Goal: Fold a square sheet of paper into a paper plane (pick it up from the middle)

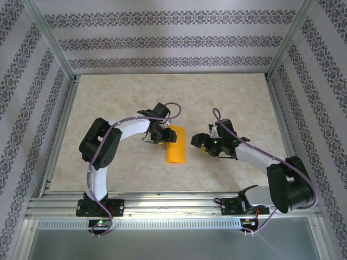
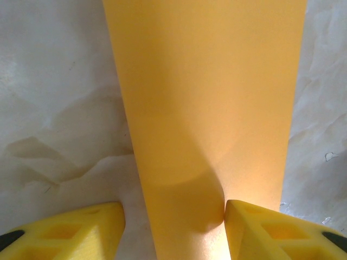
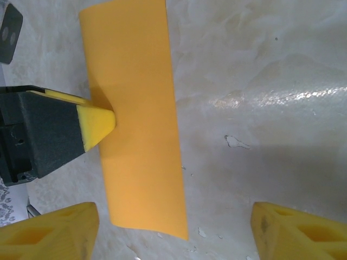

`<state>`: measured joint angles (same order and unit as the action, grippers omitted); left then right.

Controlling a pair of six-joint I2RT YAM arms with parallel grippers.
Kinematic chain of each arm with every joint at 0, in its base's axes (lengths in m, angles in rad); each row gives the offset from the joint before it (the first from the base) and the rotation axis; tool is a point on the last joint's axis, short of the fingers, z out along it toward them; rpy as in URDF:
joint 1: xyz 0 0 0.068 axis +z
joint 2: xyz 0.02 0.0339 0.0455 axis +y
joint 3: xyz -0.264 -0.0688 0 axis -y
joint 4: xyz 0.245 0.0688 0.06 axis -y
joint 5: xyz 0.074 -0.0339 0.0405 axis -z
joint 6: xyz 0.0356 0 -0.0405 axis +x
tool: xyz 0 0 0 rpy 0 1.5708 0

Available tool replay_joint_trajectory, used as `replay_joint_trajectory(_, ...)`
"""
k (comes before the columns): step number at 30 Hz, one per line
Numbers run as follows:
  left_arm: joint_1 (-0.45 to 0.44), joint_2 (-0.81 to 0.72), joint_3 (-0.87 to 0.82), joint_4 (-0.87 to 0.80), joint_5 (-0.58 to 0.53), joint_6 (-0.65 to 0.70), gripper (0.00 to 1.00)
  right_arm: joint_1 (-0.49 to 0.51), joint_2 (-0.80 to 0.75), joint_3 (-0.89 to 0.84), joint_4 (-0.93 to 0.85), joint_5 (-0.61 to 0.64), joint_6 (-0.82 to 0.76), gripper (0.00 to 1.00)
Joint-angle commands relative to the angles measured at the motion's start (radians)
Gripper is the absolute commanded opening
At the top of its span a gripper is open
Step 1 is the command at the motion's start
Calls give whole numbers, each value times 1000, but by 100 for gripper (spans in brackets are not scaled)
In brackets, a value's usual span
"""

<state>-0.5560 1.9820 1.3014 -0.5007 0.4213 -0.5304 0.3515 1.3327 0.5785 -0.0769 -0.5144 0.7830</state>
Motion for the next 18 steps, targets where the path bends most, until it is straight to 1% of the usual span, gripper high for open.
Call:
replay_joint_trajectory(1, -13, 94, -30, 10, -11, 10, 54, 14, 15, 24, 11, -16, -4, 63)
replay_joint_trajectory(3, -13, 94, -31, 10, -12, 12, 54, 18, 27, 27, 20, -24, -4, 51)
replay_joint_trajectory(8, -13, 95, -31, 8, -12, 13, 54, 40, 85, 63, 17, -38, -13, 14)
replay_joint_trajectory(10, -13, 95, -31, 8, -13, 12, 54, 55, 117, 82, 29, -35, -5, 5)
replay_joint_trajectory(12, -13, 95, -31, 8, -12, 12, 54, 75, 150, 107, 39, -19, 3, 1)
replay_joint_trajectory(13, -13, 95, -30, 8, -13, 13, 54, 85, 164, 119, 43, -10, 5, 0)
replay_joint_trajectory(18, -13, 92, -41, 12, -13, 13, 54, 145, 254, 197, 15, 72, 3, 0)
